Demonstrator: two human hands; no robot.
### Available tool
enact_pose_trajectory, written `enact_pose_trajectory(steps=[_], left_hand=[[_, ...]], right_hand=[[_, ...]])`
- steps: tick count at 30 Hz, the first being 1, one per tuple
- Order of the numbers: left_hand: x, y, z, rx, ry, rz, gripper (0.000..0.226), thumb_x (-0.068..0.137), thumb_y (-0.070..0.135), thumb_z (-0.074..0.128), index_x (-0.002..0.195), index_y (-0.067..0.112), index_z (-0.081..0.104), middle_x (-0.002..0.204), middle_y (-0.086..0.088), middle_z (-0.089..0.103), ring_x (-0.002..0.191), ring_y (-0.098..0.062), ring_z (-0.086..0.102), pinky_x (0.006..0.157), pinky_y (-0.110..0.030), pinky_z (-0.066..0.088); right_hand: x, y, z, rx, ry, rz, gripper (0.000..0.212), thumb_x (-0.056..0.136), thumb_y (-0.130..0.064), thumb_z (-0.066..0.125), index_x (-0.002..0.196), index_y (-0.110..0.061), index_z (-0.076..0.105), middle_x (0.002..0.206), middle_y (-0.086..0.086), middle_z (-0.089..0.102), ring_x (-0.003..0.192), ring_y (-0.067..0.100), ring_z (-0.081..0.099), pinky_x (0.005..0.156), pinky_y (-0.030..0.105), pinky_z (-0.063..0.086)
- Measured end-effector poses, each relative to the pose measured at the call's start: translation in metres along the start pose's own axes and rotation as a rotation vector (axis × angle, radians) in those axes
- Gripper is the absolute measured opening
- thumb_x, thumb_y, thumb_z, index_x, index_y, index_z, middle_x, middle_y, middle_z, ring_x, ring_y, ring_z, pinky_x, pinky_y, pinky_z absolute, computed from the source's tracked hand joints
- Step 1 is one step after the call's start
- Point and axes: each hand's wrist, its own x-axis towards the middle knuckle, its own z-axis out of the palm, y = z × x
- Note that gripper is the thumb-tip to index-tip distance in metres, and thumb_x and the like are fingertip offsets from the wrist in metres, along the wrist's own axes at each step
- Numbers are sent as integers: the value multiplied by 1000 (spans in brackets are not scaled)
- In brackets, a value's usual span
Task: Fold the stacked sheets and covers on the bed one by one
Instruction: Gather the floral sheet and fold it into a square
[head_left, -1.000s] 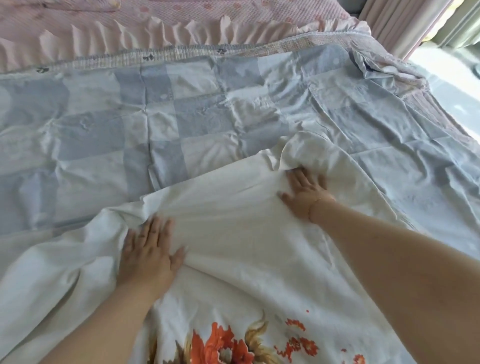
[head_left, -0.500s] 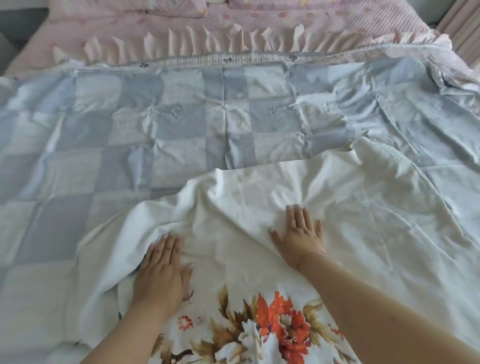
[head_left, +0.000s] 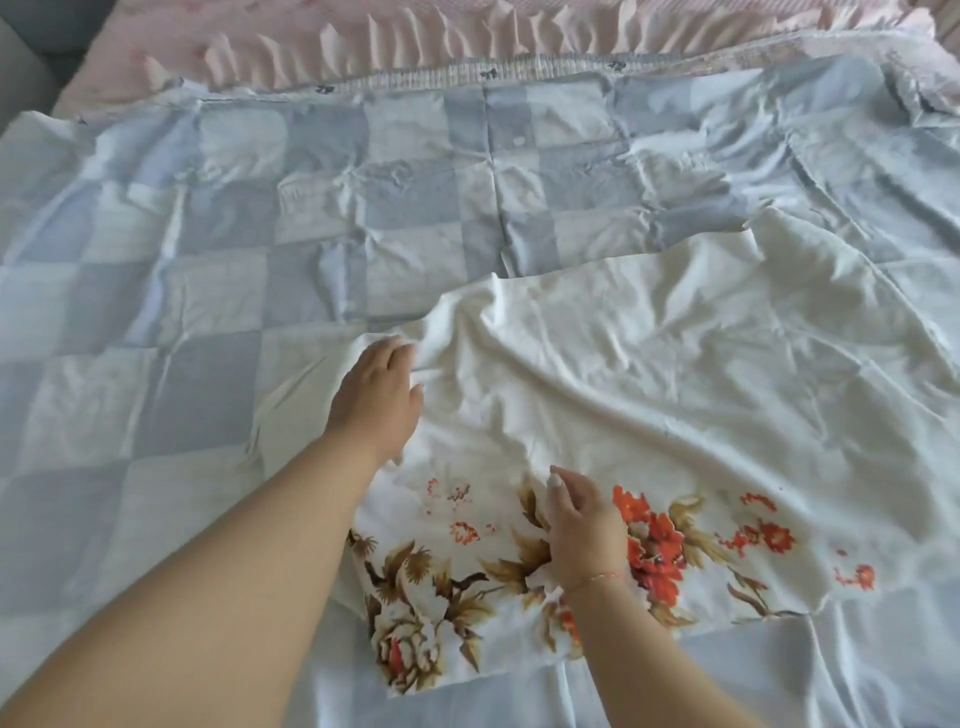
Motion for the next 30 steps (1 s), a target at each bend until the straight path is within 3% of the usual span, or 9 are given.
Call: enact_pose_trajectory(steps=[2, 4, 7, 11, 16, 19, 22, 26, 30], left_hand=[[26, 10, -3, -49, 2, -48, 43, 94, 16, 52, 135, 3, 45, 144, -13, 41, 136, -29, 32, 108, -35, 28], [45, 17, -2, -48, -3, -112, 42, 94, 18, 52, 131, 0, 44, 140, -16, 42, 133, -31, 34, 105, -36, 30], [68, 23, 3, -37, -109, -202, 64, 95, 32, 53, 143, -1, 27, 149, -18, 32, 139, -31, 28, 111, -39, 25], [94, 23, 12, -34, -277, -298, 87, 90, 50, 55, 149, 2, 12, 146, -14, 40, 134, -33, 39, 111, -44, 29], [109, 30, 16, -316, -321, -328, 64, 77, 34, 75, 129, 7, 49, 121, -9, 57, 110, -30, 55, 89, -34, 44], [104, 38, 10, -598, -362, -402, 61, 71, 23, 82, 122, 5, 55, 115, -6, 58, 106, -24, 53, 86, -30, 39], [94, 46, -12, -813, -510, -456, 72, 52, 40, 89, 115, 12, 65, 120, -3, 63, 110, -21, 56, 97, -33, 40], [77, 67, -50, -1053, -651, -422, 16, 85, 31, 69, 90, 15, 70, 85, -8, 75, 71, -21, 69, 71, -31, 51], [58, 84, -83, -1129, -672, -416, 15, 87, 24, 65, 93, 13, 72, 80, -8, 74, 67, -23, 70, 66, -31, 56]], right_hand=[[0, 5, -3, 140, 105, 115, 24, 96, -24, 52, 116, -21, 64, 81, -17, 58, 79, 2, 57, 61, 13, 41], [-4, 13, -3, 234, 152, 182, 23, 93, -22, 57, 114, -21, 66, 89, -11, 64, 81, 5, 59, 71, 19, 47], [-11, 23, -2, 317, 168, 252, 23, 92, -22, 59, 113, -24, 67, 97, -9, 67, 90, 12, 63, 79, 27, 53], [-13, 36, 0, 406, 207, 278, 21, 91, -19, 59, 107, -31, 67, 87, -12, 66, 75, 6, 62, 65, 20, 47], [-3, 43, 2, 418, 228, 295, 21, 90, -14, 59, 104, -29, 63, 88, -7, 67, 65, 11, 59, 61, 22, 49], [-3, 51, -8, 360, 522, 413, 29, 80, -17, 71, 107, -17, 60, 88, -5, 63, 78, 15, 60, 70, 29, 48], [-7, 73, -22, 334, 744, 718, 70, 67, -34, 84, 121, -9, 46, 122, 10, 50, 119, 30, 47, 102, 43, 39], [-9, 100, -31, 443, 551, 929, 90, 59, -57, 74, 128, -10, 41, 129, 16, 45, 119, 34, 46, 101, 46, 42], [-8, 81, -49, 517, 355, 788, 37, 87, -36, 61, 99, -3, 50, 83, 13, 56, 80, 31, 58, 85, 44, 51]])
